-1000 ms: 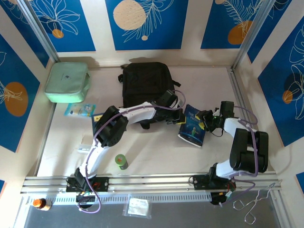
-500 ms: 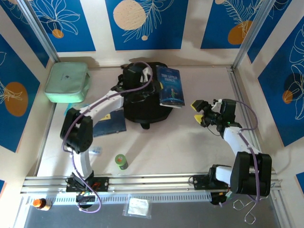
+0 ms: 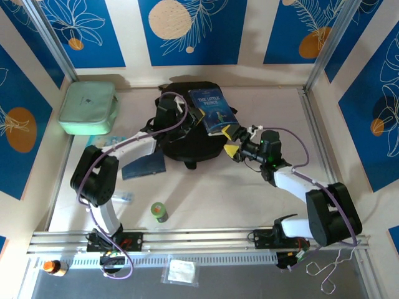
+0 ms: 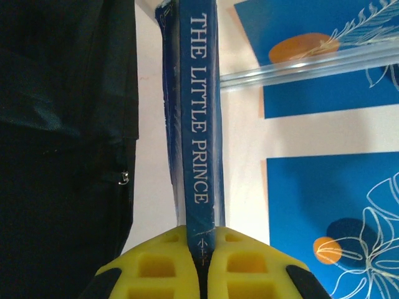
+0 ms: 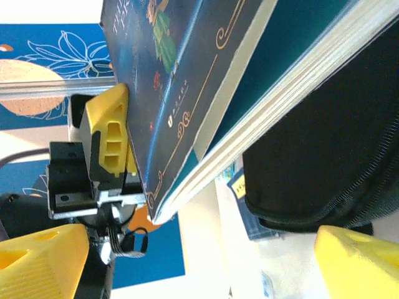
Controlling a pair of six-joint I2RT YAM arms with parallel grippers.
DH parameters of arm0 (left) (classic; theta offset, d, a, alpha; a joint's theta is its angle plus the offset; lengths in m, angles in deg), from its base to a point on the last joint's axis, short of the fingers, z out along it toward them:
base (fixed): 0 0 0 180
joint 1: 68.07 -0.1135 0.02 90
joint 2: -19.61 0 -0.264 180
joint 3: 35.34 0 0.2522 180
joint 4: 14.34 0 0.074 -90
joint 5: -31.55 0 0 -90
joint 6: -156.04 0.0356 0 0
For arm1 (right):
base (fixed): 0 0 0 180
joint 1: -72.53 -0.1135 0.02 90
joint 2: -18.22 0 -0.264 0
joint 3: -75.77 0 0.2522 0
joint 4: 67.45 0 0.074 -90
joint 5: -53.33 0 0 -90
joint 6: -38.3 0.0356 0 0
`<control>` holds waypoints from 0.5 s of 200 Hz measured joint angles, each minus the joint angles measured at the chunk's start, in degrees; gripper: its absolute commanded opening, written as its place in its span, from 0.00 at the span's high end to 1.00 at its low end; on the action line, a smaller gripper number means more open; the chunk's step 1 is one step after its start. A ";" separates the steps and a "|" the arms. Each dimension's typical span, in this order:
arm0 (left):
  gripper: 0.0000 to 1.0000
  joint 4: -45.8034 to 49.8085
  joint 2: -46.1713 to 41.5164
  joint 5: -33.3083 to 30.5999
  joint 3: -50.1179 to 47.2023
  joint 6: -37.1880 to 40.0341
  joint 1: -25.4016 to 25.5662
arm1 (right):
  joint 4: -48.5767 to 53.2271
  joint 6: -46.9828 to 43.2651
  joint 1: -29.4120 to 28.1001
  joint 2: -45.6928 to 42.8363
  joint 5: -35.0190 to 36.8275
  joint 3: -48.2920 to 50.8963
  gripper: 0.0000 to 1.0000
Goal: Pack the student bag
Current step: Pass the book.
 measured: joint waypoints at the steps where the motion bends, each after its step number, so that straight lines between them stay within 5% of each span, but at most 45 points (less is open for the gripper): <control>1: 1.00 -0.15 -0.02 0.00 -0.11 -0.13 0.00 | -0.11 0.04 -0.09 0.07 0.13 0.00 0.07; 50: 1.00 -10.45 -0.94 -1.79 -6.54 -7.39 -0.26 | -5.92 2.80 -4.33 5.57 6.40 -4.39 0.08; 100: 1.00 -14.62 -1.07 -2.51 -7.48 -10.14 -0.28 | -12.55 5.90 -4.63 12.44 9.44 -6.91 0.28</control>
